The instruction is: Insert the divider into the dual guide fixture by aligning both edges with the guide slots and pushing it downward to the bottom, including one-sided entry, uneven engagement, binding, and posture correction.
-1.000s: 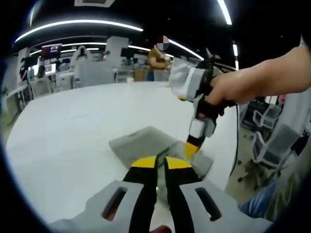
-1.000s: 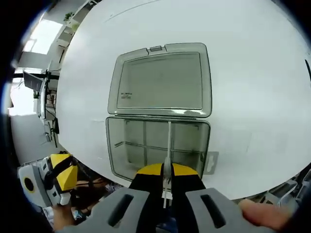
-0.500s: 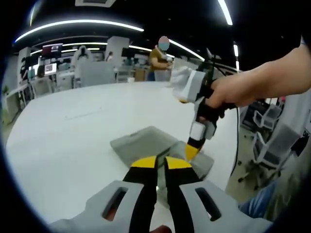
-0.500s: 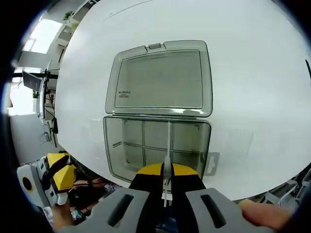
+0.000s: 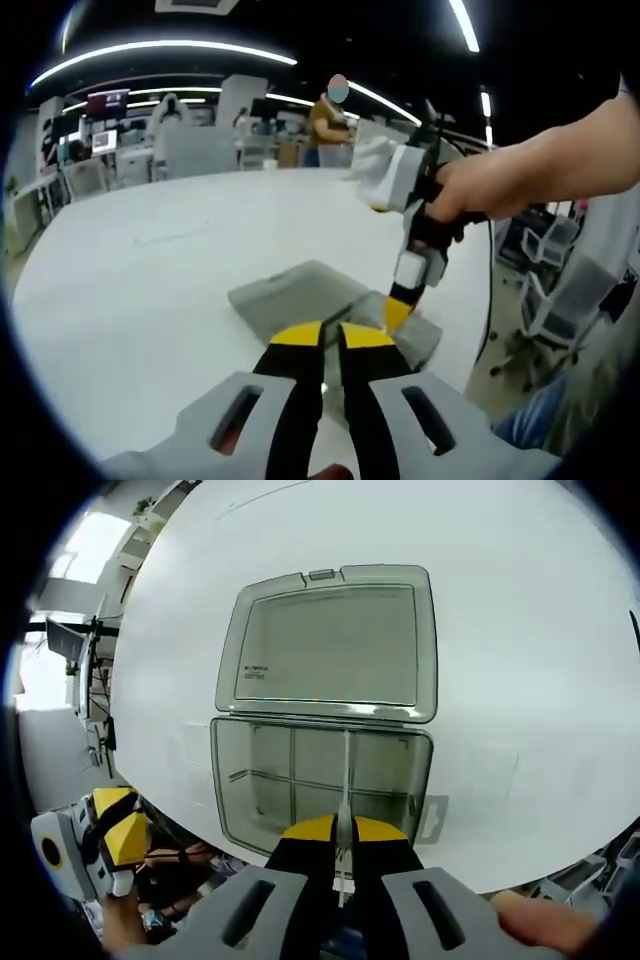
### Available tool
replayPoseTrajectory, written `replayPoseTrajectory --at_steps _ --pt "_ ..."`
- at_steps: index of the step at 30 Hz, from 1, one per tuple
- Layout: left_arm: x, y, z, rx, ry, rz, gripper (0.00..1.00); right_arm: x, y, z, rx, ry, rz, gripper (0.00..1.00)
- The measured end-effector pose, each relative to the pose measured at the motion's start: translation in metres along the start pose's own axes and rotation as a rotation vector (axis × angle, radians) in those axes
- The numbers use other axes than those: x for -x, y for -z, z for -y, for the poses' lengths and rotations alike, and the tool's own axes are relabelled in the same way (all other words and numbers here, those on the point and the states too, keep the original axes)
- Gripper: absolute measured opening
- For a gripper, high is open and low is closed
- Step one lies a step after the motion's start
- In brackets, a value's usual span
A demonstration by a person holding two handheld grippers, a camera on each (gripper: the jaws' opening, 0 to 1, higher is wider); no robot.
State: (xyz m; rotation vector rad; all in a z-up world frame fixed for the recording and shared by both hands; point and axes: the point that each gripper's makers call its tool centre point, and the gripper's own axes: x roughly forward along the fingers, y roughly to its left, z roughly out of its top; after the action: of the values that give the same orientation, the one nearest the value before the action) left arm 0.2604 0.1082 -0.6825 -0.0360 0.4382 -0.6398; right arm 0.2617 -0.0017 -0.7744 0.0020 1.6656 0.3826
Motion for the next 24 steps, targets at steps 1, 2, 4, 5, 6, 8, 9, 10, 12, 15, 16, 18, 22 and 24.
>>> replayPoseTrajectory --at_steps 1,2,4,5,6,8,9,10,12,15,16,18,22,24 --pt "-0.0001 -0.0005 0.0003 0.0 0.0 0.001 0.02 0.0004 0.0007 0.0001 0.005 0.004 0.001 0.0" --pt "-0.0008 -0.0005 0.0002 0.0 0.001 0.002 0.02 0.0003 0.0005 -0.0005 0.006 0.002 0.002 0.0" --pt "-0.0014 -0.0004 0.0005 -0.001 0.002 0.0 0.02 -0.0004 0.0001 -0.0014 0.005 -0.001 0.002 0.0" --pt "-0.0016 -0.0008 0.0008 -0.001 0.003 0.001 0.02 -0.0005 0.0002 -0.001 0.008 0.002 0.002 0.0" --pt "-0.0016 -0.0013 0.0009 -0.001 0.002 0.003 0.02 -0.0006 0.0003 -0.001 0.008 0.002 0.001 0.0" --pt "-0.0017 -0.0016 0.0013 -0.002 0.002 0.002 0.02 -0.0007 0.0009 -0.0007 0.007 0.002 0.001 0.0" --pt "-0.0021 -0.0017 0.0011 -0.001 0.001 0.003 0.02 -0.0012 0.0009 -0.0007 0.001 0.0 -0.001 0.0" --pt "-0.0024 -0.0018 0.0009 -0.002 0.002 0.003 0.02 -0.0012 0.0016 -0.001 0.003 0.001 -0.001 0.0" --pt "-0.0028 -0.002 0.0007 -0.001 0.0 0.004 0.02 -0.0008 0.0039 -0.0022 0.007 0.002 -0.001 0.0" --pt "-0.0029 -0.002 0.0009 -0.002 0.0 0.002 0.02 -0.003 0.0031 0.0 0.005 0.003 -0.006 0.0" --pt "-0.0031 -0.0019 0.0005 -0.002 -0.001 0.003 0.02 -0.0033 0.0033 -0.0008 0.001 -0.001 -0.006 0.0" --pt "-0.0029 -0.0019 -0.0001 -0.001 -0.002 0.003 0.02 -0.004 0.0035 -0.0003 0.005 0.003 -0.008 0.0" --pt "-0.0024 -0.0013 -0.0008 -0.001 -0.004 0.001 0.02 -0.0059 0.0025 0.001 0.009 0.009 -0.013 0.0" --pt "-0.0021 -0.0012 -0.0016 -0.001 -0.005 0.002 0.02 -0.0064 0.003 0.0007 0.01 0.012 -0.013 0.0"
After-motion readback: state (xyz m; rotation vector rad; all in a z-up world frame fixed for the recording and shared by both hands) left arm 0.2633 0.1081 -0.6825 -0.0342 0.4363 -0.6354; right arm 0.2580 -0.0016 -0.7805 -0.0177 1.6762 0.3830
